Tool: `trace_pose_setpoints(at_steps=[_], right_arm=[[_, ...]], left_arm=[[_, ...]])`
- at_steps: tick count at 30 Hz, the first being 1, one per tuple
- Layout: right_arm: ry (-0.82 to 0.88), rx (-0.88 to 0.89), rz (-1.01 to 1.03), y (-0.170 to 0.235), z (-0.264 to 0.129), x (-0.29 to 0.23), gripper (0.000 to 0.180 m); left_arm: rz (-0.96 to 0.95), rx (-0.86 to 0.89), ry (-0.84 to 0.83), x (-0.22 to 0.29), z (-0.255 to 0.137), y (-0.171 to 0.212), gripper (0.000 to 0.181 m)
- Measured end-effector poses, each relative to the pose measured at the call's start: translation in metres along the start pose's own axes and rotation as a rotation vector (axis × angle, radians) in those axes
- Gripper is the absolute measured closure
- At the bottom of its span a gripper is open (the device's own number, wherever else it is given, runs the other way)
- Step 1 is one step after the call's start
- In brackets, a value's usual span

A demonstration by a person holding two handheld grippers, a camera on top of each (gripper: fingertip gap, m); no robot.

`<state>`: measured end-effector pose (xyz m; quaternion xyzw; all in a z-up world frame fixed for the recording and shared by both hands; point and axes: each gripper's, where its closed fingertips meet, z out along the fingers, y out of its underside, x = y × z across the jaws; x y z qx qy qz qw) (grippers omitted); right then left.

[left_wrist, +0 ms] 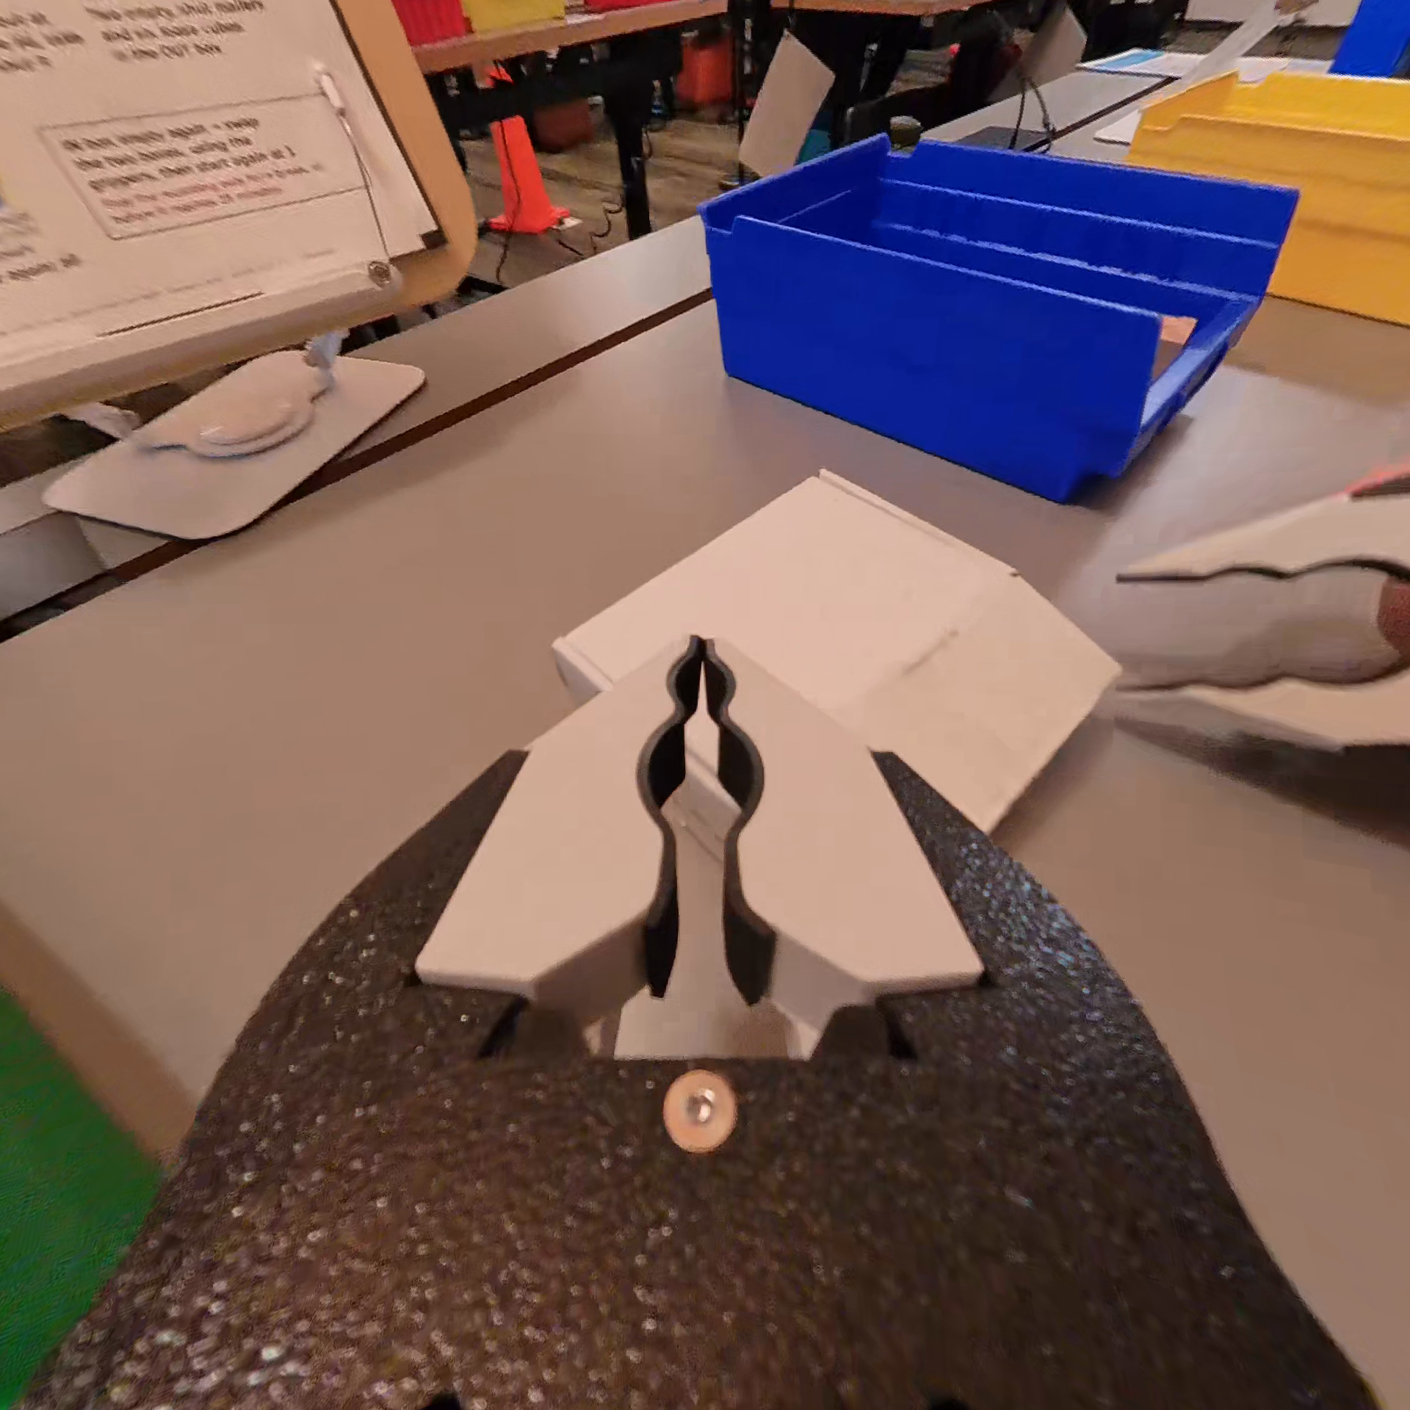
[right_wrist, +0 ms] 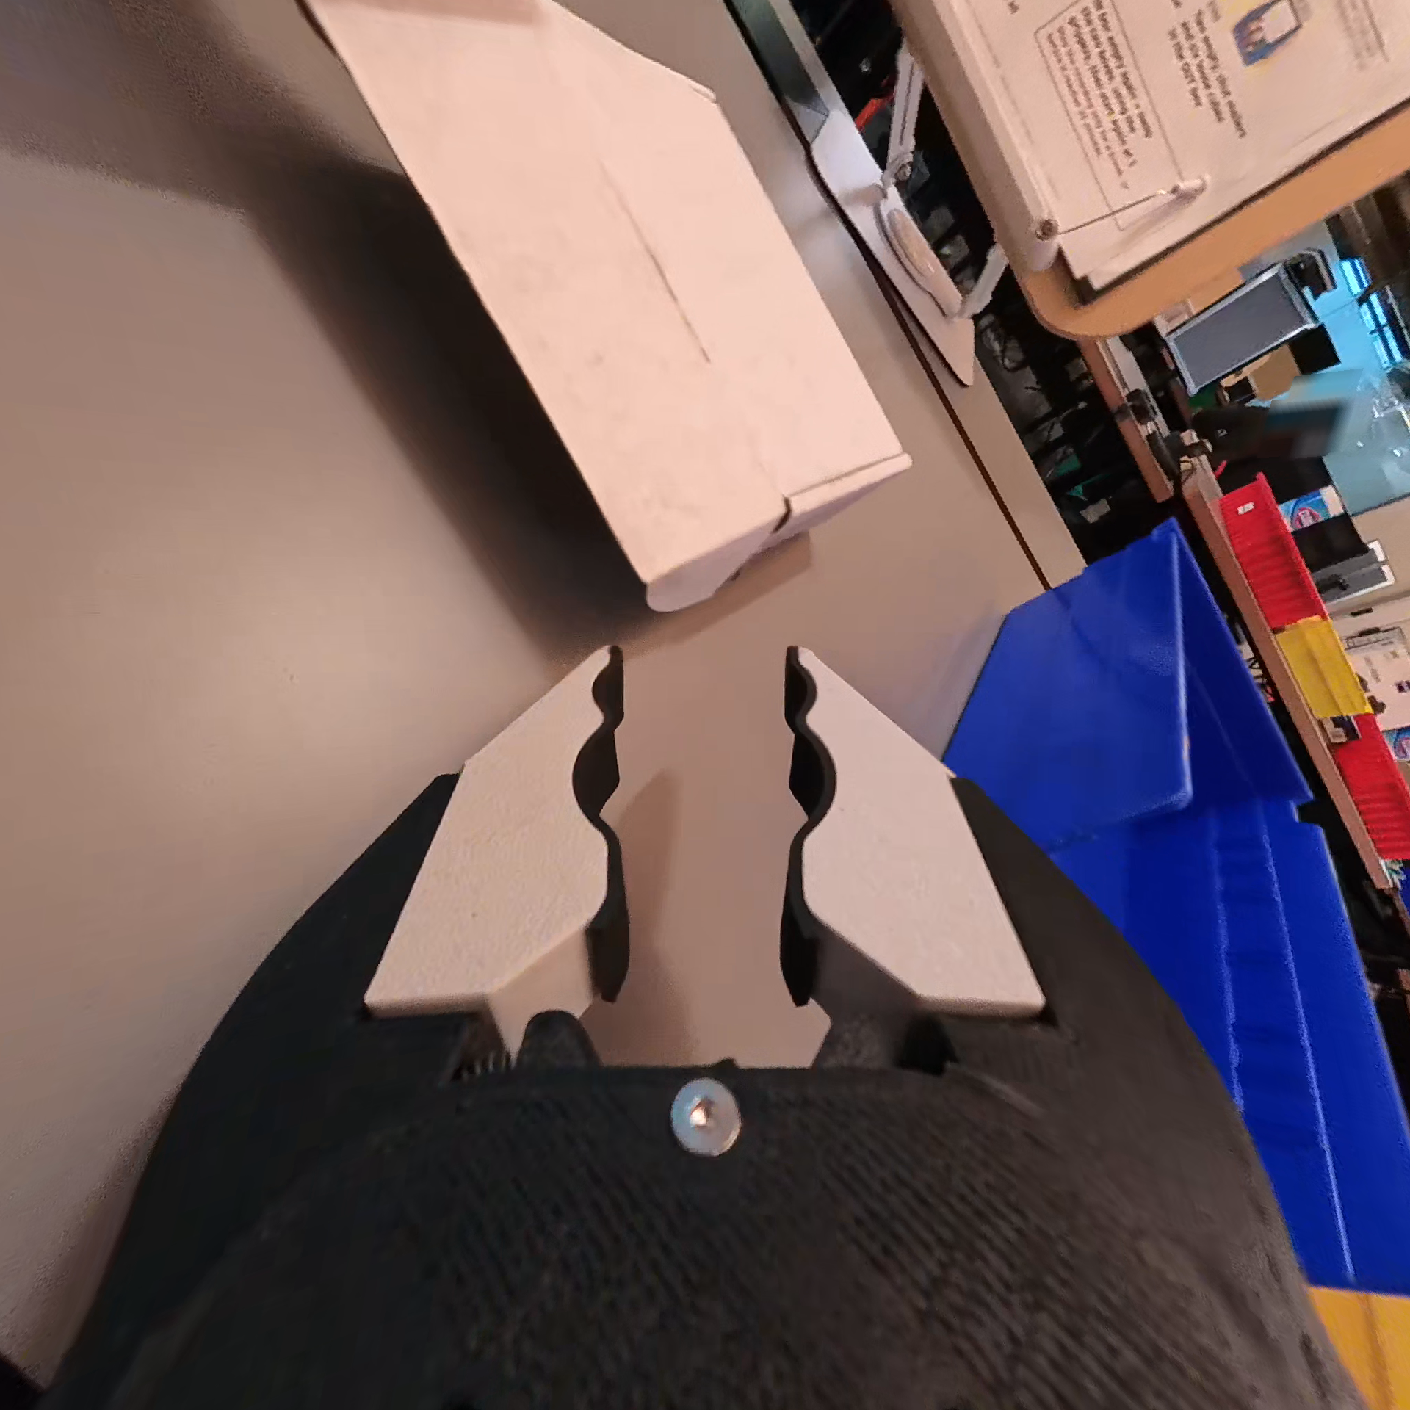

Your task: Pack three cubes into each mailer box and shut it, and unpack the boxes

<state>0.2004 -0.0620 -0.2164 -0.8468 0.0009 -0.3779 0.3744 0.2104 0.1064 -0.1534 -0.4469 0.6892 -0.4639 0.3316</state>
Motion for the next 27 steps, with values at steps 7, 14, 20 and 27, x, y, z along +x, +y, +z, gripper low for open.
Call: trace_pose_setpoints(at_steps=[7,14,20,27], right_arm=[[0.036,-0.054,-0.033,0.002,0.015,-0.004,0.138],[0.059,-0.057,-0.026,0.002,0.020,-0.002,0.140],[0.078,-0.052,-0.023,-0.001,0.023,-0.001,0.141],[0.091,-0.058,-0.033,-0.001,0.021,-0.001,0.141]], left_arm=[[0.018,-0.110,0.088,-0.013,0.064,0.004,0.181],[-0.086,-0.155,0.136,-0.014,0.077,0.015,0.181],[0.015,-0.180,0.059,-0.024,0.072,0.027,0.181],[0.115,-0.144,0.001,-0.025,0.069,0.027,0.181]])
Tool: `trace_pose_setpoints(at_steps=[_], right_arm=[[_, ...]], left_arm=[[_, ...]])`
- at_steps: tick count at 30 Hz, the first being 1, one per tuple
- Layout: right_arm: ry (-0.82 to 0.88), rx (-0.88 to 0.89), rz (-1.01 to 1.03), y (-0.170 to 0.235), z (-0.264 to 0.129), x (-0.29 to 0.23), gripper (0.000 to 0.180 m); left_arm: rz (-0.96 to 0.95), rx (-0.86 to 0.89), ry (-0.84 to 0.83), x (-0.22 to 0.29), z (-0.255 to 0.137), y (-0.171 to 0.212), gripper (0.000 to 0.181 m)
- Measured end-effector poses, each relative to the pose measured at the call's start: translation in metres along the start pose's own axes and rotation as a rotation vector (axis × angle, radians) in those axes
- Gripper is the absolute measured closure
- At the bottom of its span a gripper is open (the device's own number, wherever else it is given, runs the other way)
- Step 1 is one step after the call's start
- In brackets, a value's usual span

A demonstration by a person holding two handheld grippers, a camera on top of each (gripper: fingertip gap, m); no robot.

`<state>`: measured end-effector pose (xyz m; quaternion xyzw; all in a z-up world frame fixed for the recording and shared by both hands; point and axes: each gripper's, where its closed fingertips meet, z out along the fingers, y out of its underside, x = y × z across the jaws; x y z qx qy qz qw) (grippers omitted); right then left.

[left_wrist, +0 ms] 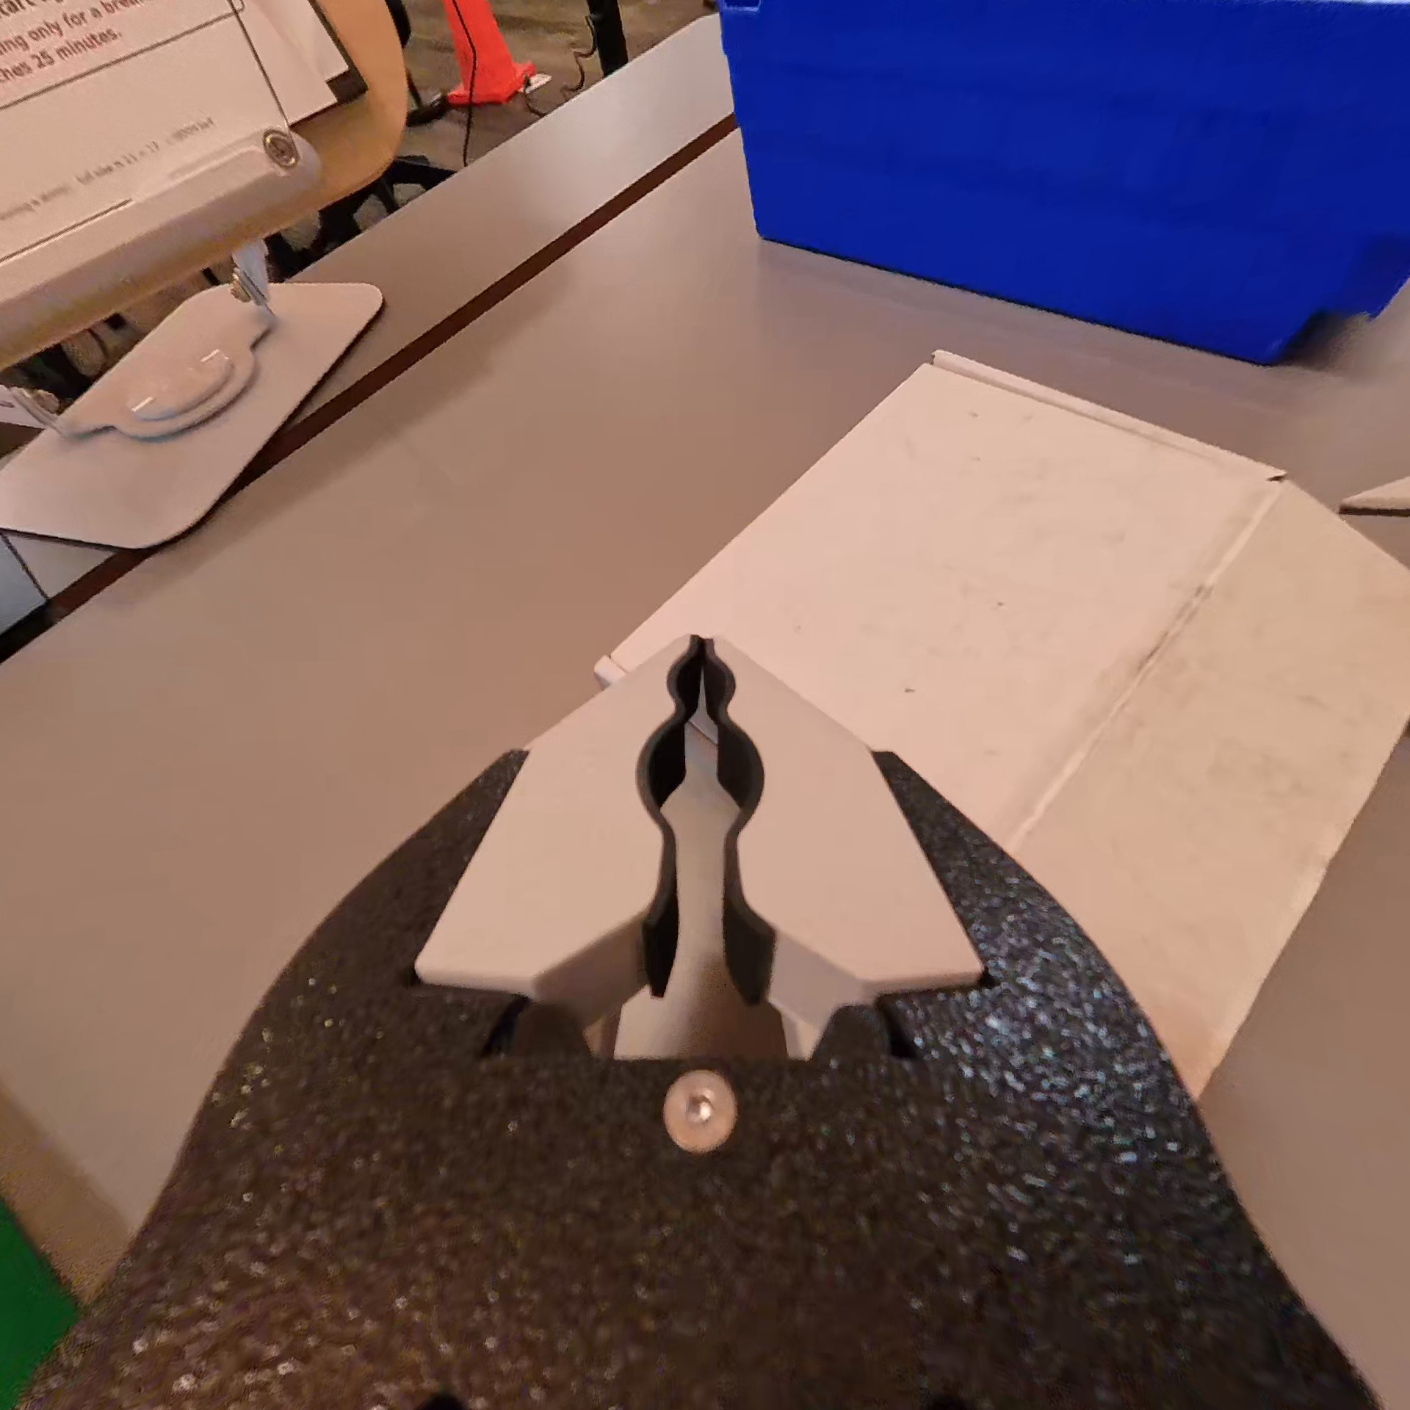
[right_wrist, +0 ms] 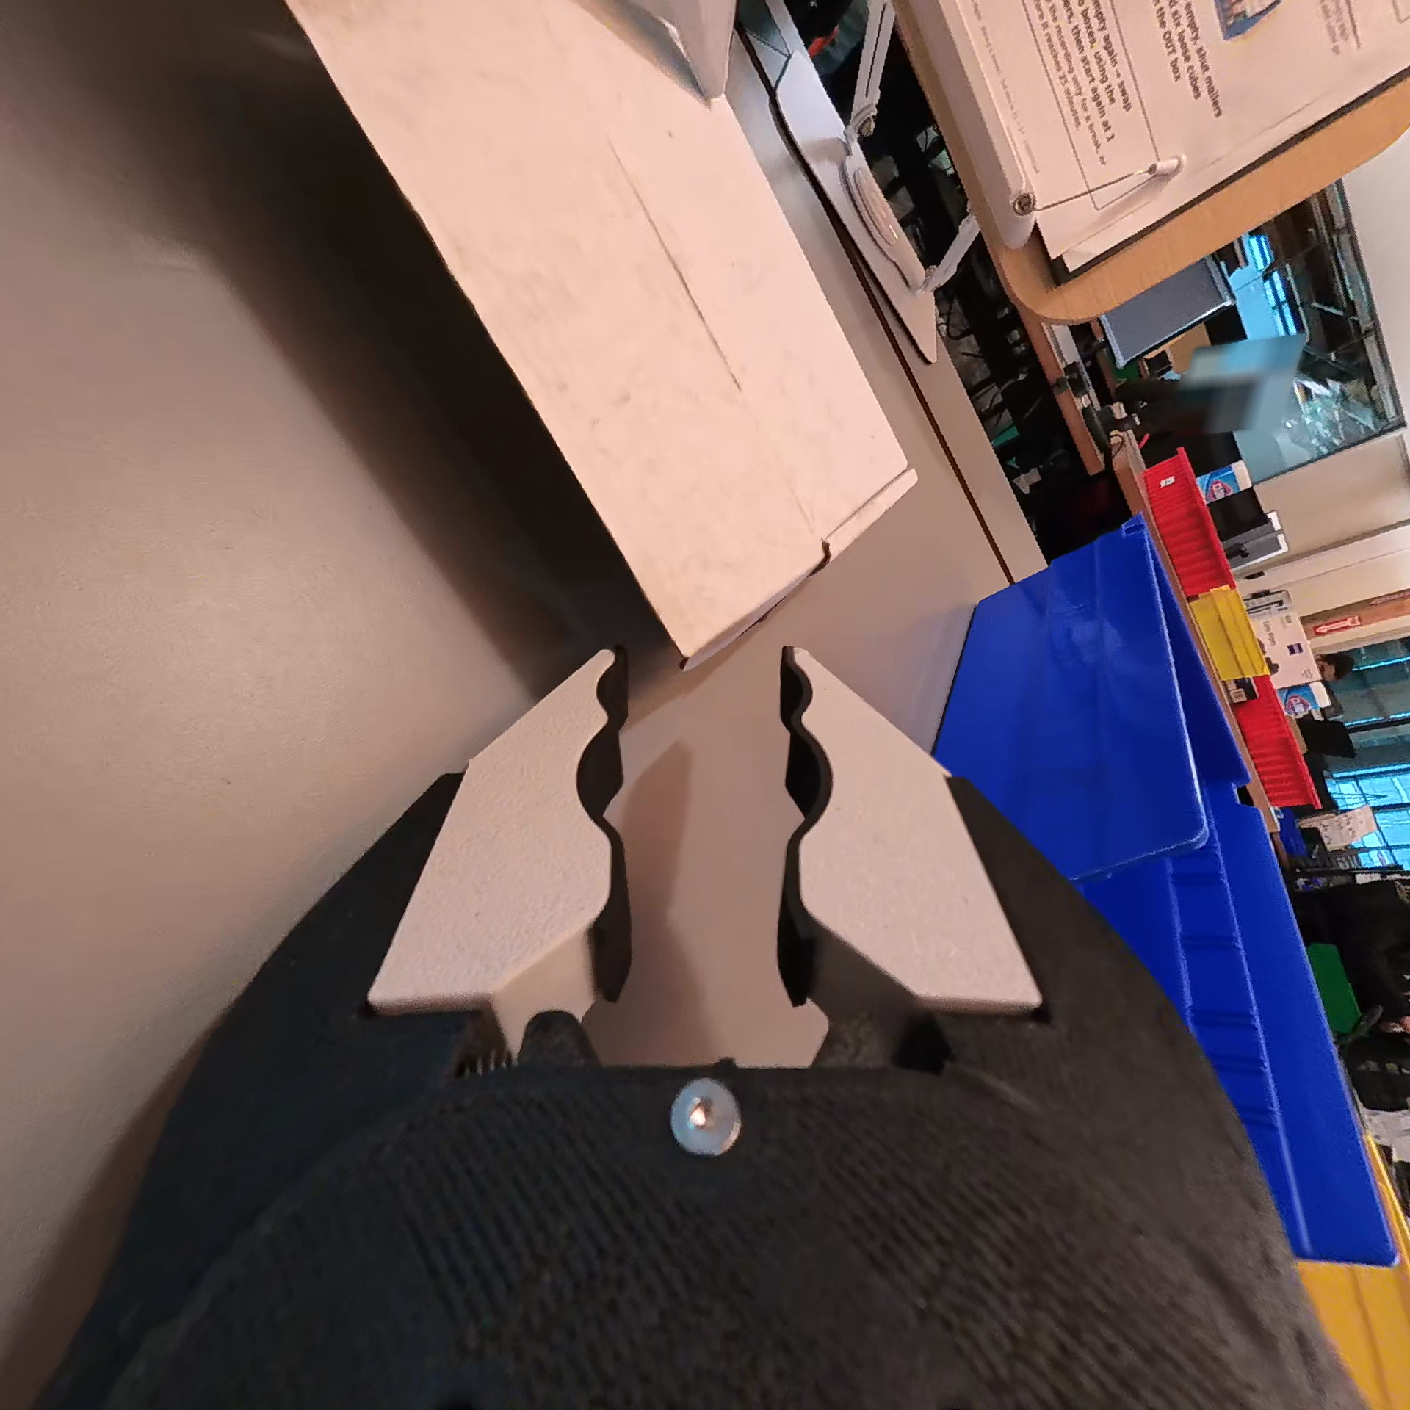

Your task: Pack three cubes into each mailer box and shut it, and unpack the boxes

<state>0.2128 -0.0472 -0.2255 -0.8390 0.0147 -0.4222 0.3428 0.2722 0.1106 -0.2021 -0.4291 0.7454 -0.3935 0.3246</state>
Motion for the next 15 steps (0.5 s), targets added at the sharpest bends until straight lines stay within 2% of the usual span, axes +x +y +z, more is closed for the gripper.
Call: trace_pose_setpoints(at_steps=[6,9,12,15], right_arm=[[-0.003,0.018,-0.028,0.000,-0.004,-0.002,0.141],[0.001,0.063,-0.025,-0.005,-0.007,-0.001,0.139],[0.013,0.086,-0.025,-0.007,-0.006,0.000,0.137],[0.057,0.048,-0.053,0.003,-0.001,0.004,0.141]], left_arm=[[-0.023,0.038,0.052,-0.001,-0.002,-0.002,0.181],[-0.069,0.111,0.062,-0.009,-0.002,-0.013,0.181],[-0.118,0.079,0.114,-0.007,0.004,-0.008,0.181],[-0.099,0.078,0.089,-0.008,0.009,-0.003,0.181]])
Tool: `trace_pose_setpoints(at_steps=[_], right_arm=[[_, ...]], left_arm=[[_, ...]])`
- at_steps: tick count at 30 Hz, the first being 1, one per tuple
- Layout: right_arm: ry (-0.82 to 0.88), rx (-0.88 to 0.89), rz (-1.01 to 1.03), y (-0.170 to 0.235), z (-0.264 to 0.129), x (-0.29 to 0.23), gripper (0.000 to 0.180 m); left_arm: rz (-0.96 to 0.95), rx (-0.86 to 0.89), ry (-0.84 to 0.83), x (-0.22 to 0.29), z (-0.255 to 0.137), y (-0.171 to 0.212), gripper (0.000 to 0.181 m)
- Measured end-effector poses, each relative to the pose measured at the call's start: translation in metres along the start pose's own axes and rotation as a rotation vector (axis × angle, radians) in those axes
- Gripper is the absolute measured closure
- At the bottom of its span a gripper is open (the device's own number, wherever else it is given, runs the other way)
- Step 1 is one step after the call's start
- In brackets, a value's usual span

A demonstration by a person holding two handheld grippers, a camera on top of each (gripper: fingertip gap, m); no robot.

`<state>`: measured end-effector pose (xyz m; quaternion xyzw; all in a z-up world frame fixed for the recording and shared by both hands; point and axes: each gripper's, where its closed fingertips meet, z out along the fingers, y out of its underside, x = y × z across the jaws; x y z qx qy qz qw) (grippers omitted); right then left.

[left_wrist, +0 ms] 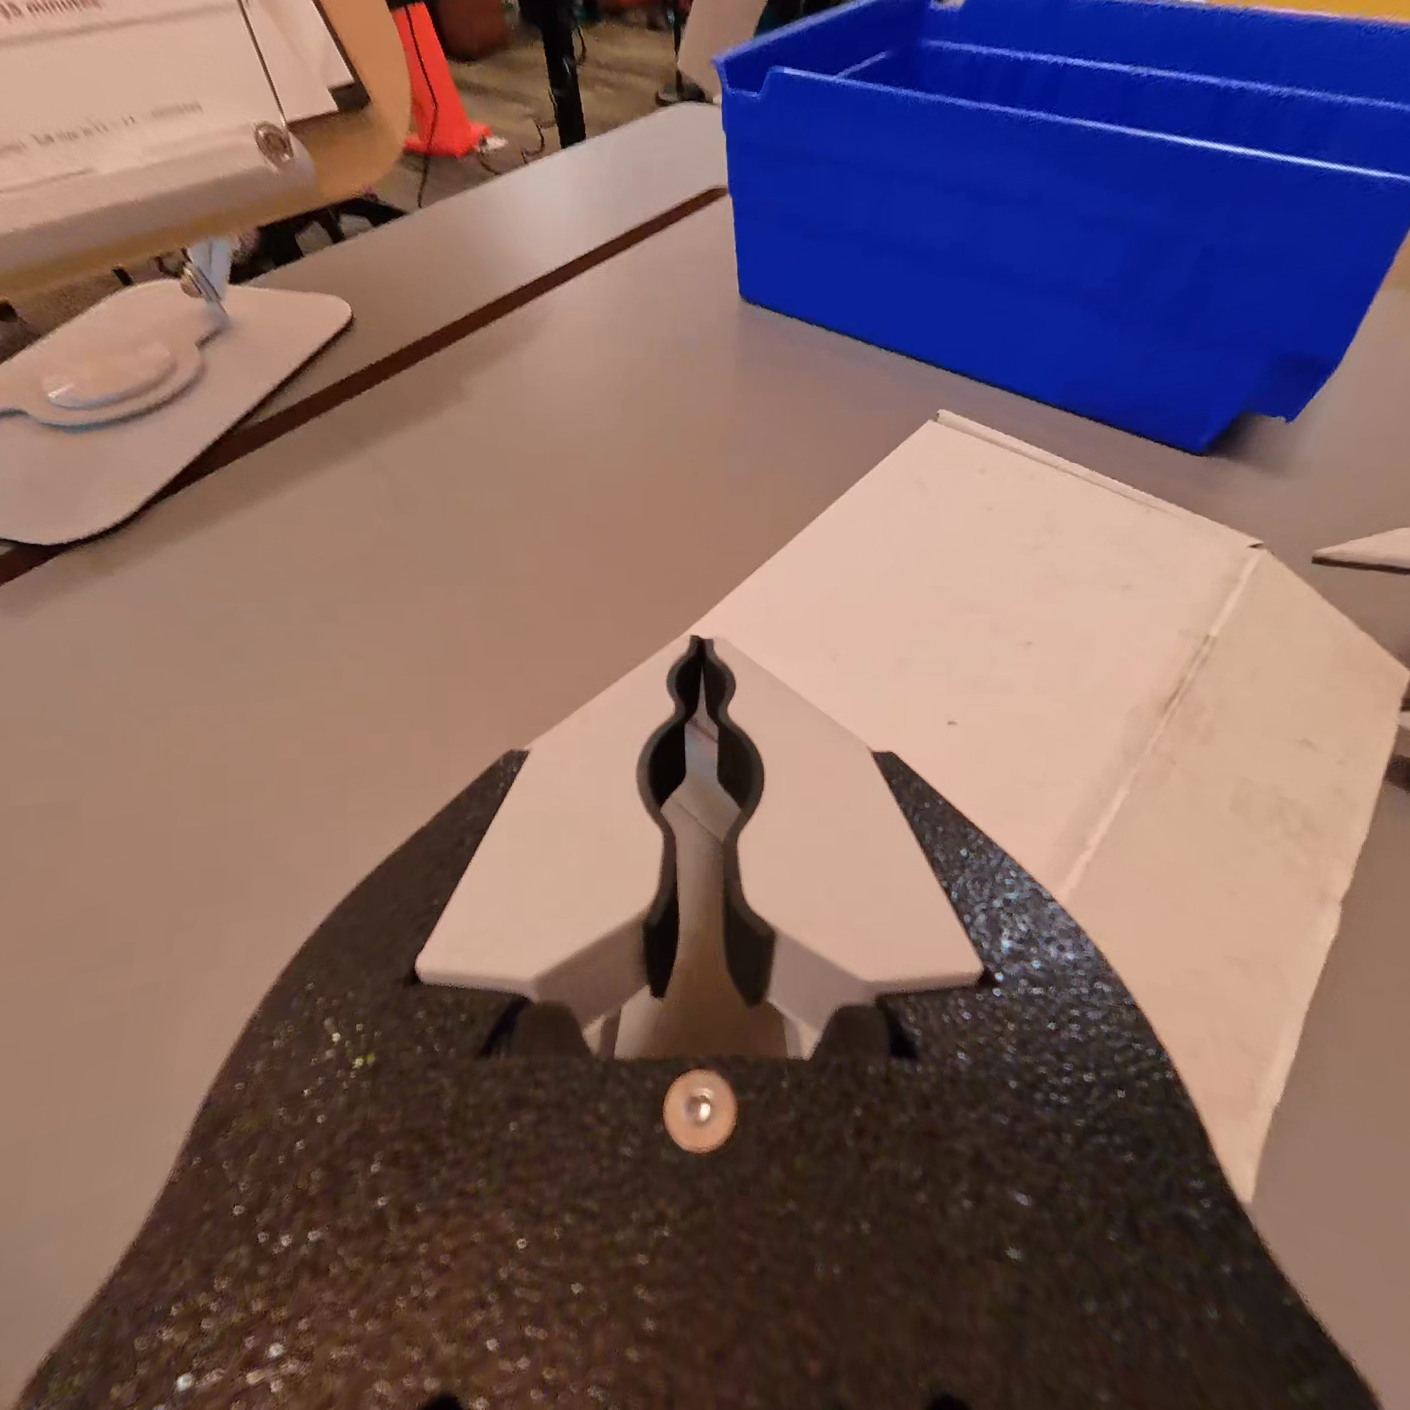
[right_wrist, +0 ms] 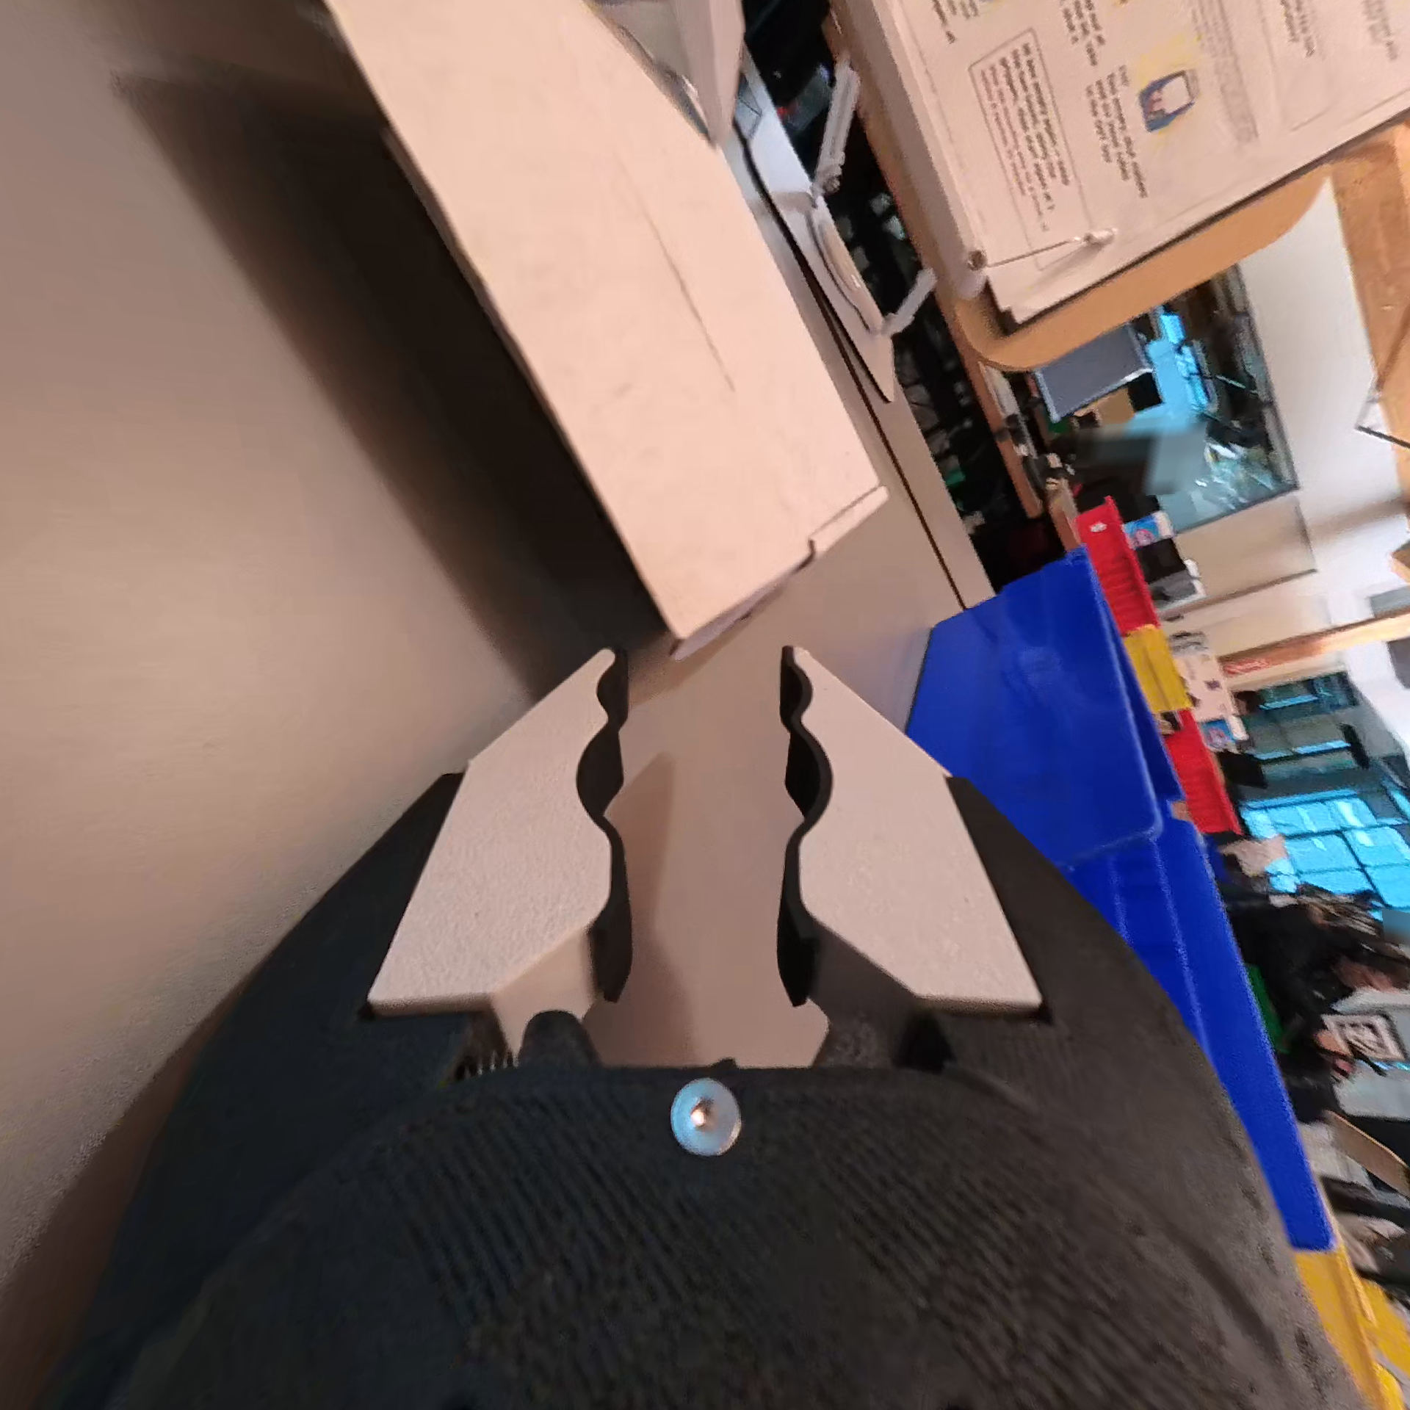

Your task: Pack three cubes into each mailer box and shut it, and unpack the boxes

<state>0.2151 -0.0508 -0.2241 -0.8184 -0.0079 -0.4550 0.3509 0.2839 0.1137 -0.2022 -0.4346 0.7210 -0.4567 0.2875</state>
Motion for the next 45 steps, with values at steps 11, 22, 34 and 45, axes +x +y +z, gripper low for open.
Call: trace_pose_setpoints(at_steps=[11,22,34,45], right_arm=[[0.014,-0.047,-0.046,0.002,0.018,-0.003,0.166],[-0.242,0.004,0.268,-0.004,0.014,-0.008,0.168],[-0.450,0.105,0.361,-0.005,0.005,-0.005,0.128],[-0.257,0.180,0.632,-0.011,0.005,0.050,0.129]], left_arm=[[-0.007,0.029,-0.047,-0.001,0.000,0.000,0.181],[0.020,-0.020,-0.130,-0.002,-0.001,0.001,0.181],[0.046,-0.017,-0.170,-0.004,-0.001,0.001,0.181],[0.021,0.078,-0.199,0.004,-0.039,-0.004,0.165]])
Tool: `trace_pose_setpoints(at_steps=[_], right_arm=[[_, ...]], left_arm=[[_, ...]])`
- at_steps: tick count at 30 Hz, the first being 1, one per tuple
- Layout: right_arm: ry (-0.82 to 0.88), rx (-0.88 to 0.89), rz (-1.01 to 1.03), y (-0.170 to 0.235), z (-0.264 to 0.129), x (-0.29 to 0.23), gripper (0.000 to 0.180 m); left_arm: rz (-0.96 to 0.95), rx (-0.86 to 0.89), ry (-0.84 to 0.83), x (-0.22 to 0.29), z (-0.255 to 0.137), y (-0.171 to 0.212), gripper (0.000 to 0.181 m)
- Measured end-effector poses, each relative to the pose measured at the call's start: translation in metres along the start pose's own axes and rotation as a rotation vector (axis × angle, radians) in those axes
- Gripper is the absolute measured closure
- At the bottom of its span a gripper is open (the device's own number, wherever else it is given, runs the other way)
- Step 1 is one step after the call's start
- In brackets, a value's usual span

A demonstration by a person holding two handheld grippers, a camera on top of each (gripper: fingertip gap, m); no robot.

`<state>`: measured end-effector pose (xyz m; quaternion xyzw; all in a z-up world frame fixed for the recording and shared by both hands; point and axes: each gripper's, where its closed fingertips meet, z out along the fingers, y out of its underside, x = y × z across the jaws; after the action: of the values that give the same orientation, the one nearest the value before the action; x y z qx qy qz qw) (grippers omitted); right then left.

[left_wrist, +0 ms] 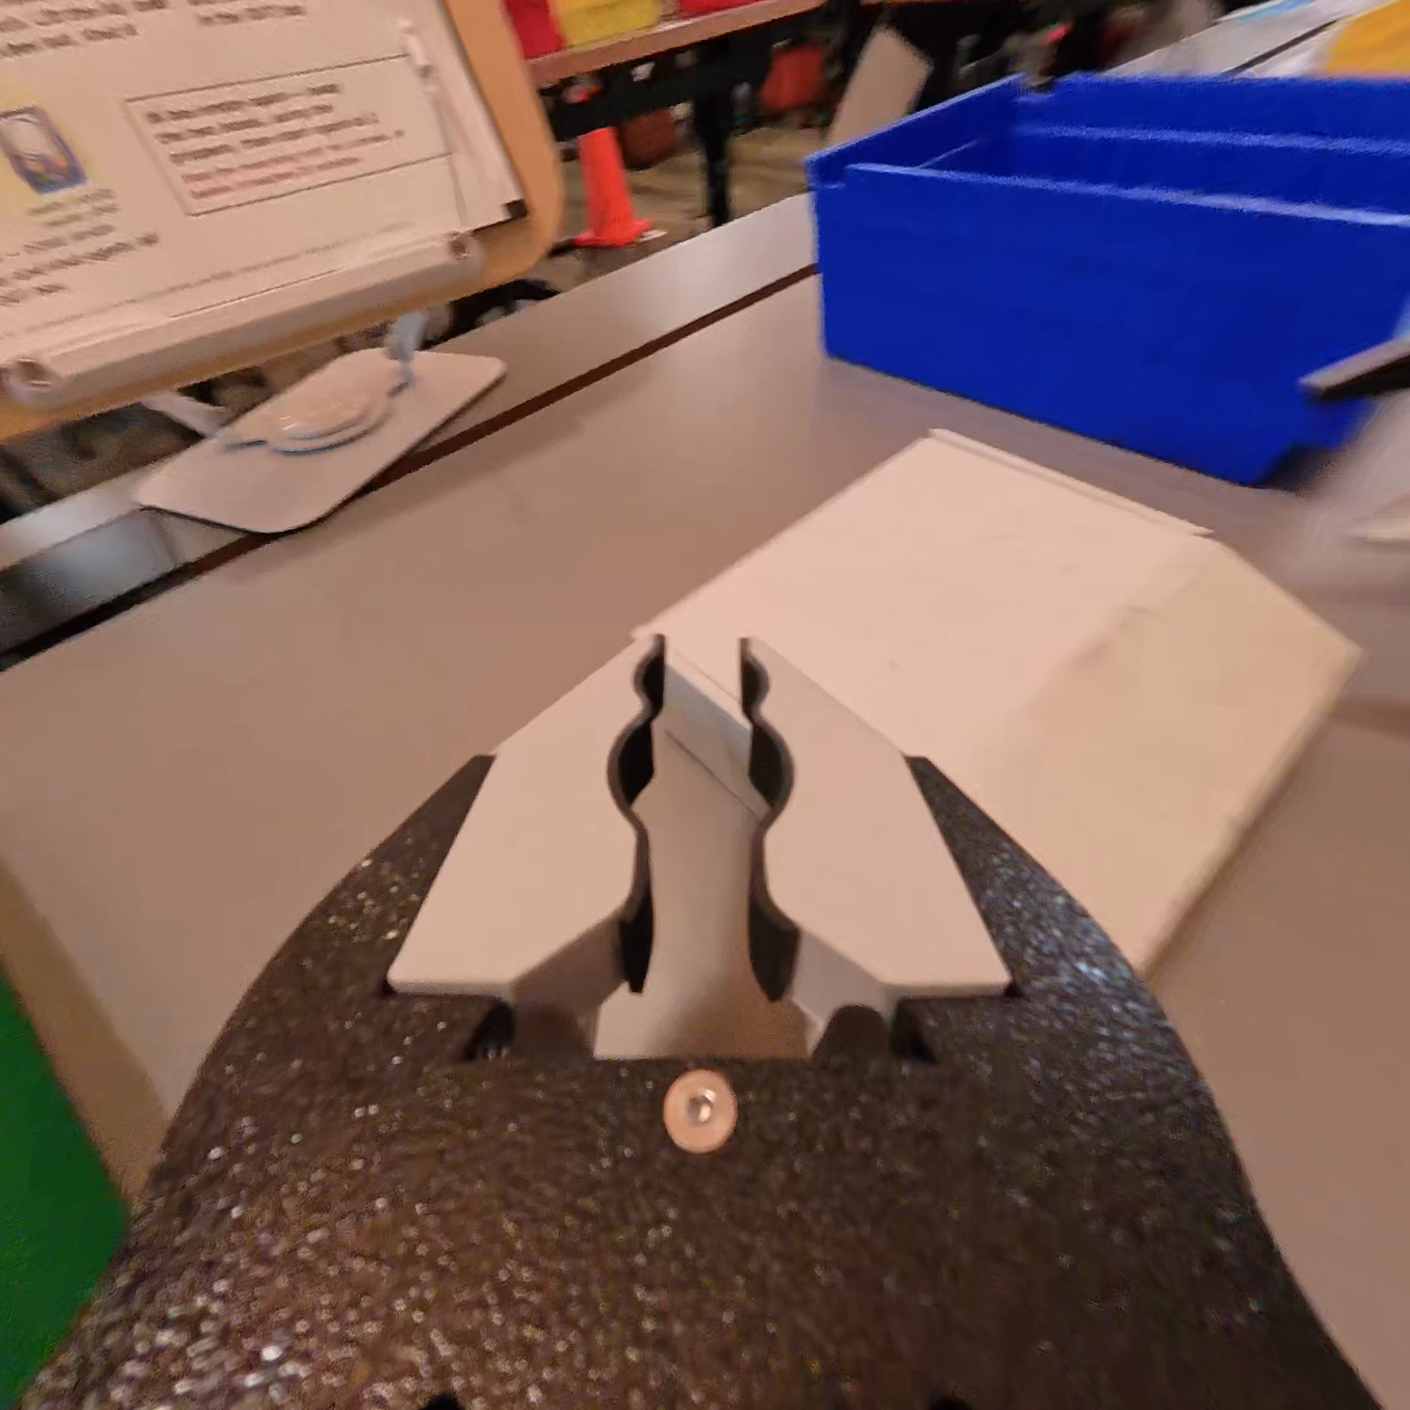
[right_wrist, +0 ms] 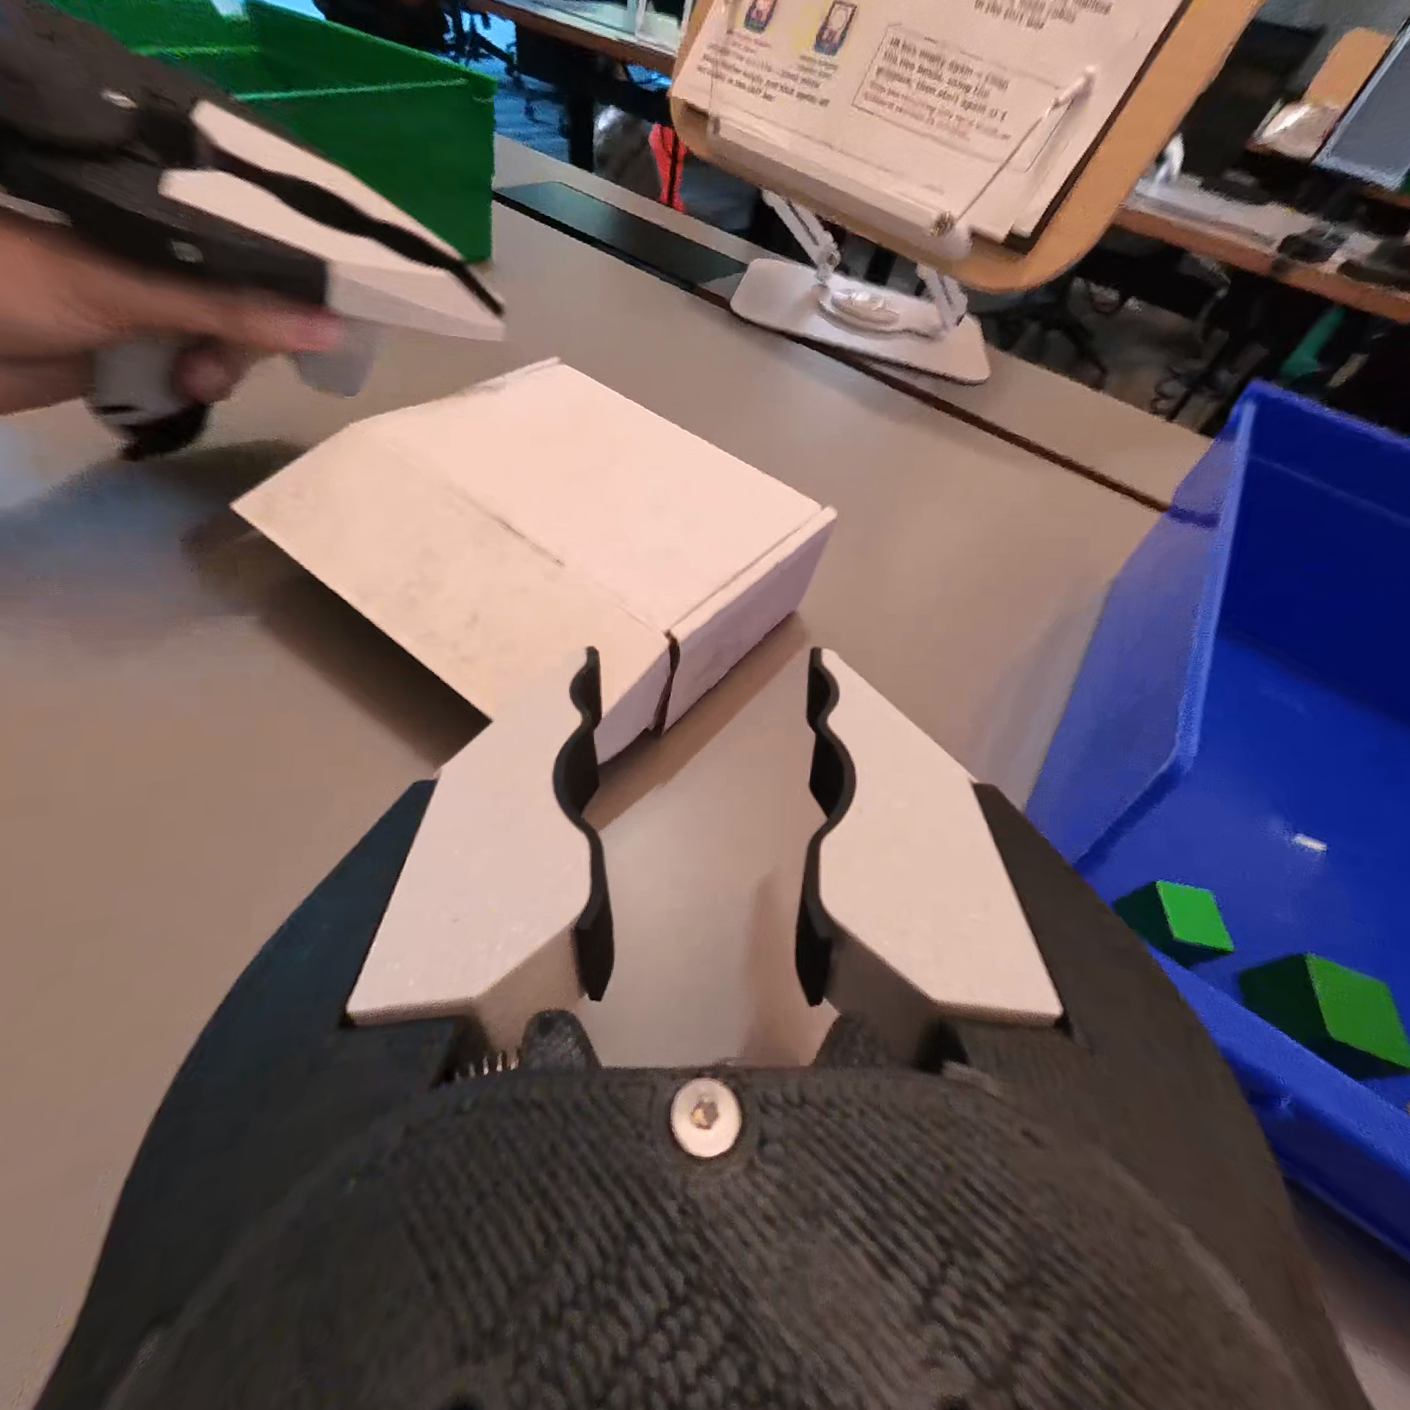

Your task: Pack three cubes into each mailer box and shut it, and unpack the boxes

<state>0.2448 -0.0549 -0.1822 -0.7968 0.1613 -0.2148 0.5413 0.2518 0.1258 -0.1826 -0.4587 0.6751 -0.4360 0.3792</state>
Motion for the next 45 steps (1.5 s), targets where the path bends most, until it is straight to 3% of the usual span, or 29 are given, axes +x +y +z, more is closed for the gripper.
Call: trace_pose_setpoints(at_steps=[2,7,10,14,19,27,38,42,45], right_arm=[[0.034,0.022,-0.043,-0.012,0.004,0.003,0.131],[0.128,0.007,-0.063,-0.042,0.029,0.019,0.162],[0.094,0.007,-0.142,-0.056,0.054,0.008,0.175],[0.080,-0.175,-0.331,-0.035,0.082,-0.001,0.180],[0.102,-0.307,-0.505,-0.017,0.090,-0.004,0.180],[0.142,-0.374,-0.586,-0.015,0.094,-0.005,0.180],[0.150,-0.356,-0.584,-0.015,0.093,-0.004,0.180],[0.153,-0.351,-0.604,-0.015,0.093,-0.004,0.180],[0.158,-0.358,-0.607,-0.015,0.093,-0.004,0.180]], left_arm=[[0.011,0.008,0.094,0.014,-0.021,0.005,0.146],[0.307,-0.036,0.231,0.051,-0.068,0.036,0.149],[0.408,-0.167,0.247,0.066,-0.071,0.069,0.149],[0.451,-0.237,0.138,0.063,-0.054,0.079,0.151],[0.448,-0.258,0.108,0.064,-0.040,0.076,0.164],[0.420,-0.275,0.169,0.068,-0.037,0.078,0.170],[0.188,-0.177,0.463,0.085,-0.061,0.062,0.124],[0.091,-0.075,0.452,0.081,-0.063,0.042,0.135],[0.028,-0.106,0.358,0.067,-0.053,0.041,0.156]])
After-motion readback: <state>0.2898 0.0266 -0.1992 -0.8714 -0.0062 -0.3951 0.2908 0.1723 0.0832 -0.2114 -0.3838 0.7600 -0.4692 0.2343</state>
